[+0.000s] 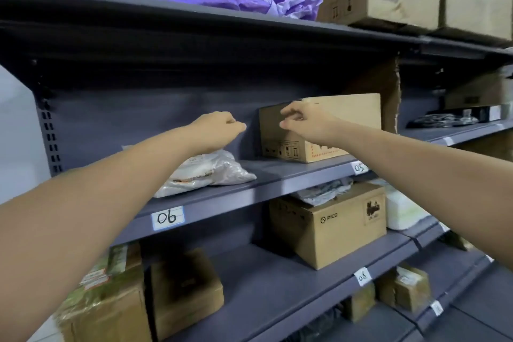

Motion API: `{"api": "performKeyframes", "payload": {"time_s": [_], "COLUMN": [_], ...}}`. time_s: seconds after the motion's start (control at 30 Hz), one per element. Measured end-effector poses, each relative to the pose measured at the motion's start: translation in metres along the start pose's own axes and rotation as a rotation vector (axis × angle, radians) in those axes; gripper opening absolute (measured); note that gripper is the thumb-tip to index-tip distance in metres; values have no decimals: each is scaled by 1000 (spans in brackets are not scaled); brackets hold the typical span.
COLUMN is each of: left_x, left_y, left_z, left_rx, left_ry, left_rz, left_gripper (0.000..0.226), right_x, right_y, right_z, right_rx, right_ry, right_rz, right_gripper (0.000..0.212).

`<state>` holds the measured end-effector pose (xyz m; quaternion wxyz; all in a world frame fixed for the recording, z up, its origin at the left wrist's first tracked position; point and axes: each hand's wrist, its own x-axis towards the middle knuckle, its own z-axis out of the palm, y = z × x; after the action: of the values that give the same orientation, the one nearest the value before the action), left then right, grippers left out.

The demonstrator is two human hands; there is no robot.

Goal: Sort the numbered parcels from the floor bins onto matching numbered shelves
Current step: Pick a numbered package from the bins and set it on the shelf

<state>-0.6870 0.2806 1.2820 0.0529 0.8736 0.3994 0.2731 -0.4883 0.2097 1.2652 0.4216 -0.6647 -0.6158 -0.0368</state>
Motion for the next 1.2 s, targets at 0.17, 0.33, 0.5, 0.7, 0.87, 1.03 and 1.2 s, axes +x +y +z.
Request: {"api": "performKeyframes", "payload": {"time_s": [0.17, 0.33, 0.5, 0.7, 0.87, 1.03, 1.2], "left_x": [4, 5, 7, 10, 18, 45, 95], "left_y": [72, 159, 257, 364, 439, 502, 562], "left_z": [32, 87, 163, 267, 344, 421, 503], "left_rx": [-44, -125, -114, -33, 48, 74, 28], "left_ry": [-23, -46, -111, -297, -416, -412, -448], "left_rz": [90, 212, 328, 537, 690, 824, 950], "left_gripper": [34, 33, 44, 56, 54, 57, 58], "right_x": [-34, -80, -132, -209, -259, -284, -292], "right_y": [41, 101, 177, 281, 362, 442, 527], "right_z": [-52, -120, -193, -270, -314, -349, -375], "right_rx": [-78, -218, -476, -676, -739, -823, -890], "right_ry": [-21, -63, -119, -195, -197, -189, -209], "right_rz": [19, 31, 74, 247, 360, 476, 597], "right_gripper": [42, 46, 50, 59, 59, 59, 58]}}
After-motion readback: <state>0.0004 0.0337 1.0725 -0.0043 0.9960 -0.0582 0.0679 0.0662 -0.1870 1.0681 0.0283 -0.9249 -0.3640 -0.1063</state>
